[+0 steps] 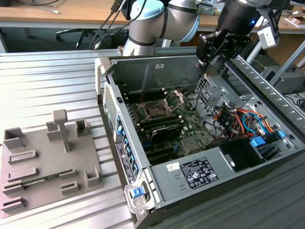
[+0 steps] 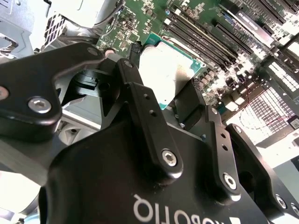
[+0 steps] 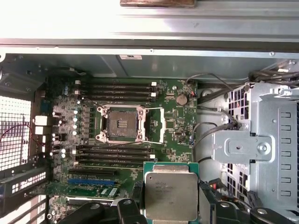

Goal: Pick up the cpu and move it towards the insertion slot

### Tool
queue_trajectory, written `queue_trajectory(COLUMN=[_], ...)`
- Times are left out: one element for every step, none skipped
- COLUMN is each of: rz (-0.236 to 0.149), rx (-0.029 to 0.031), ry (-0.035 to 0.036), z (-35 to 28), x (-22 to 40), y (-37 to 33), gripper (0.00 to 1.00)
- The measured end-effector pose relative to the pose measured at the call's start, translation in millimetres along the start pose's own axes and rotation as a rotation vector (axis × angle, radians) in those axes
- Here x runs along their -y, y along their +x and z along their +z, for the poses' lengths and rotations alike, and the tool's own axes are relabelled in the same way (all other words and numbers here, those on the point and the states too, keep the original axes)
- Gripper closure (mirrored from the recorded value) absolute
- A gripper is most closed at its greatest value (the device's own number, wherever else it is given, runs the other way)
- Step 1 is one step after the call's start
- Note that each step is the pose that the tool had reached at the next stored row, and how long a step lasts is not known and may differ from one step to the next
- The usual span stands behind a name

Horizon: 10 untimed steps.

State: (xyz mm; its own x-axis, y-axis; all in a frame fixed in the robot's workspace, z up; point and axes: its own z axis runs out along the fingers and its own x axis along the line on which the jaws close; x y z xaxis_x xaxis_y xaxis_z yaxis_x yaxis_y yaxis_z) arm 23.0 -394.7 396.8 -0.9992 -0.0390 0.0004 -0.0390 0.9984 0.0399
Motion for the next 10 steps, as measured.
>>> queue_trajectory(rz=[0.000, 0.000, 0.000, 0.000, 0.000, 0.000, 0.000, 0.000, 0.000, 0.000], rx=[0.0000, 0.0000, 0.0000, -0.0001, 0.0000, 0.0000, 0.0000, 0.0000, 0.0000, 0.0000], ry=[0.0000, 0.0000, 0.0000, 0.0000, 0.0000, 0.0000, 0.0000, 0.0000, 0.0000, 0.0000], z=[0.0, 0.2, 0.2, 0.3, 0.4, 0.5, 0.6, 0.7, 0.7, 0.9], x=[-0.4, -1.1, -1.5, -1.9, -2.4, -2.9, -3.6, -4.2, -4.6, -5.0], y=[0.0, 0.0, -0.1, -0.1, -0.1, -0.1, -0.2, -0.1, -0.1, 0.1], gripper=[0.45, 0.45, 0.45, 0.45, 0.45, 0.45, 0.45, 0.45, 0.45, 0.45])
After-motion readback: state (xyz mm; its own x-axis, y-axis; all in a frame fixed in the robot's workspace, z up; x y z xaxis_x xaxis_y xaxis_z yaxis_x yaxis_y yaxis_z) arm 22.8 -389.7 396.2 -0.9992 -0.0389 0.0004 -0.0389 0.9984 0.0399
